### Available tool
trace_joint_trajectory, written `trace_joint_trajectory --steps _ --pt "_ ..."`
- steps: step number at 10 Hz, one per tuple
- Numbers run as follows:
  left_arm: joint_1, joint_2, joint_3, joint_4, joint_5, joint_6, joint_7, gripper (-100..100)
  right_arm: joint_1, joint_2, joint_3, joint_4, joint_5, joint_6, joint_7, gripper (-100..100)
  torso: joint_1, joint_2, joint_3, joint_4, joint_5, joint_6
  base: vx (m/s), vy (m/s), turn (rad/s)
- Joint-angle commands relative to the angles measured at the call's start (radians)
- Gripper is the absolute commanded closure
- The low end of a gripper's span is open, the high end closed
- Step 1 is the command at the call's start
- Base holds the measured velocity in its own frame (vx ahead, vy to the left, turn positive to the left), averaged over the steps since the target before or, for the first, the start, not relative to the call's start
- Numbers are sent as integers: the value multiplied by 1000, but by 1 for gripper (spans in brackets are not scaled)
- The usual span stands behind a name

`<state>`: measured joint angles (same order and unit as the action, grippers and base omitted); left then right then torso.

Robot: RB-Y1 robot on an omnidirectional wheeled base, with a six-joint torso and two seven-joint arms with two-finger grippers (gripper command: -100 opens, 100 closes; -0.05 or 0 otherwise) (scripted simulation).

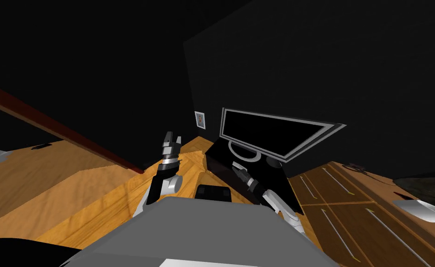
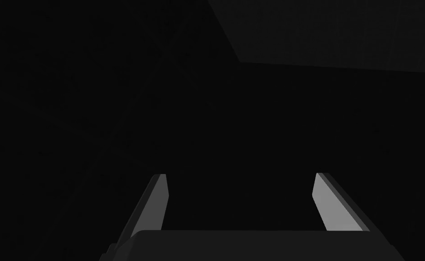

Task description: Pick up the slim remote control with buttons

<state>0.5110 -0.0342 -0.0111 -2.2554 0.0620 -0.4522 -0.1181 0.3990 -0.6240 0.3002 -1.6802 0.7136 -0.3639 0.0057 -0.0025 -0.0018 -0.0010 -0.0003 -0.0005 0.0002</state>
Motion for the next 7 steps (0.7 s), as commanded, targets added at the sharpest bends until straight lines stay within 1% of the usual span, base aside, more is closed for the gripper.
trace_joint_trajectory --steps 1,2,3,4,5,6,7 --pt "0 0 0 0 0 0 0 0 -9 -23 16 36 37 11 -13 -100 0 0 0 0 0 0 -3 -37 162" --pt "0 0 0 0 0 0 0 0 -20 -59 43 78 72 18 -30 -100 0 0 0 0 0 1 3 -33 339" --pt "0 0 0 0 0 0 0 0 -20 -59 43 90 92 18 -30 -100 0 -1 0 0 0 0 1 -38 175" --pt "0 0 0 0 0 0 0 0 -32 -95 71 114 129 24 -50 -100 0 -1 0 0 0 1 0 -33 264" --pt "0 0 0 0 0 0 0 0 -32 -95 71 137 145 24 -50 -100 0 -1 0 0 0 0 -3 -29 160" --pt "0 0 0 0 0 0 0 0 -32 -95 71 144 145 24 -50 -100 1 0 0 0 0 1 -3 -13 -6" --pt "0 0 0 0 0 0 0 0 -45 -130 100 181 192 28 -73 -100 2 0 0 0 0 1 -1 -13 270"
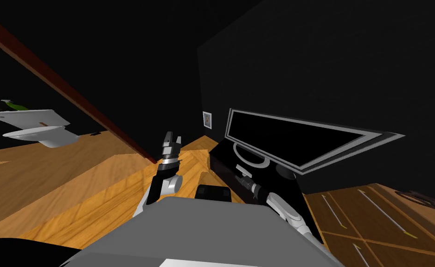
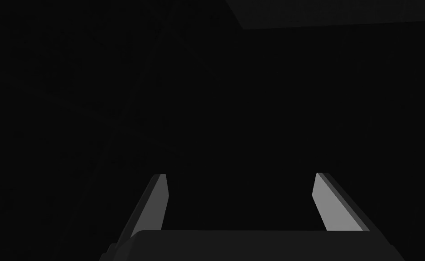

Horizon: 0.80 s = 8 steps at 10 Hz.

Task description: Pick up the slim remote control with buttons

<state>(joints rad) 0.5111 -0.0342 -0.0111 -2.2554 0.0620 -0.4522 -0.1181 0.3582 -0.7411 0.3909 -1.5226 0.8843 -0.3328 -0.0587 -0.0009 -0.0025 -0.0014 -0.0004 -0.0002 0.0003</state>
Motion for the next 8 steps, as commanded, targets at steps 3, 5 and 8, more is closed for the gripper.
trace_joint_trajectory --steps 3,5,8 --pt "0 0 0 0 0 0 0 0 -18 -46 38 78 76 1 -34 -100 -1 0 0 0 0 0 1 -28 234" --pt "0 0 0 0 0 0 0 0 -33 -78 67 123 124 4 -62 -100 0 0 0 0 0 1 0 -14 130" --pt "0 0 0 0 0 0 0 0 -64 -136 127 218 210 6 -126 -100 -2 -1 0 0 0 1 4 -33 318"
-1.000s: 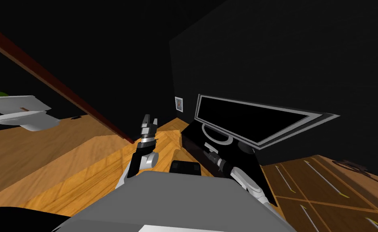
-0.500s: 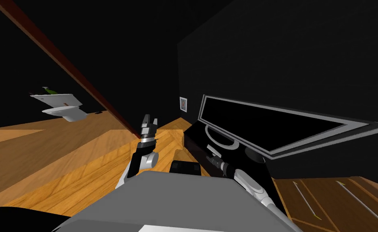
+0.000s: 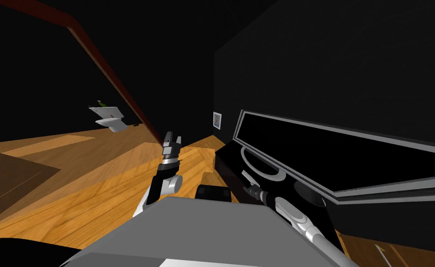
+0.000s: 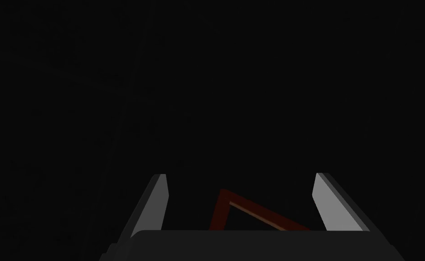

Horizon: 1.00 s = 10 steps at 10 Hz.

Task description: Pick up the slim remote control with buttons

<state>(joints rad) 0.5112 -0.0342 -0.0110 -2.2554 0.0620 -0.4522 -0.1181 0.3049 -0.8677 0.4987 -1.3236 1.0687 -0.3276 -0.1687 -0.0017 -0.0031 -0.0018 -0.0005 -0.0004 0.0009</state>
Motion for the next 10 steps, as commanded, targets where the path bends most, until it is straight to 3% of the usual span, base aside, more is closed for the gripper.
trace_joint_trajectory --steps 1,3,4,5,6,9,10 --pt "0 0 0 0 0 0 0 0 -10 -9 19 42 27 1 -16 -100 0 0 0 0 0 0 3 -20 160" --pt "0 0 0 0 0 0 0 0 -41 -59 73 111 90 -1 -75 -100 1 0 0 0 0 0 6 -18 369" --pt "0 0 0 0 0 0 0 0 -41 -59 80 132 104 -1 -87 -100 0 -1 0 0 0 0 5 -27 169" --pt "0 0 0 0 0 0 0 0 -56 -80 111 160 139 -4 -124 -100 0 0 0 0 0 1 1 -14 209" --pt "0 0 0 0 0 0 0 0 -56 -80 111 174 139 -4 -124 -100 1 0 0 0 0 0 1 -12 164" --pt "0 0 0 0 0 0 0 0 -85 -114 172 249 199 -12 -201 -100 2 0 0 0 0 1 3 -8 221" --pt "0 0 0 0 0 0 0 0 -85 -114 172 249 199 -12 -201 -100 2 0 0 0 0 0 6 -11 120"
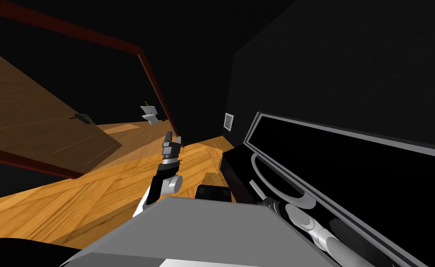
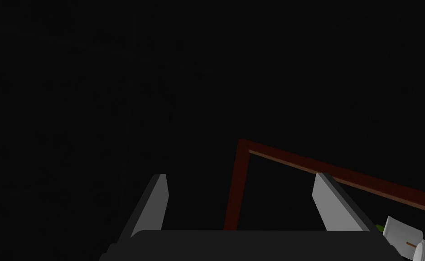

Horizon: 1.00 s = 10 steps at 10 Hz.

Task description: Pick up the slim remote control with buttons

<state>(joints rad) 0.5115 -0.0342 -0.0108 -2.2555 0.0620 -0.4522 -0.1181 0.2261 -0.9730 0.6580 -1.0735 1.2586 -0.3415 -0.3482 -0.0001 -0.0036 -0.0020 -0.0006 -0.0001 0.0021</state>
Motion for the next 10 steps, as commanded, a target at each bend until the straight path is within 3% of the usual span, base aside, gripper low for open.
trace_joint_trajectory --steps 1,2,5,6,8,10 --pt "0 0 0 0 0 0 0 0 -20 -21 42 33 35 -3 -50 -100 0 0 0 0 0 0 6 -8 227" --pt "0 0 0 0 0 0 0 0 -20 -21 42 33 35 -3 -61 -100 0 0 0 0 0 -1 7 -11 134" --pt "0 0 0 0 0 0 0 0 -56 -40 126 116 96 -22 -164 -100 0 -1 -1 0 0 -1 16 -14 293" --pt "0 0 0 0 0 0 0 0 -56 -40 126 116 96 -22 -174 -100 -1 -1 -1 0 0 0 17 -22 85" --pt "0 0 0 0 0 0 0 0 -75 -41 175 157 125 -35 -233 -100 0 -1 0 0 0 0 16 -12 211" --pt "0 0 0 0 0 0 0 0 -82 -38 196 173 136 -41 -271 -100 0 -1 0 0 0 1 14 -13 101"
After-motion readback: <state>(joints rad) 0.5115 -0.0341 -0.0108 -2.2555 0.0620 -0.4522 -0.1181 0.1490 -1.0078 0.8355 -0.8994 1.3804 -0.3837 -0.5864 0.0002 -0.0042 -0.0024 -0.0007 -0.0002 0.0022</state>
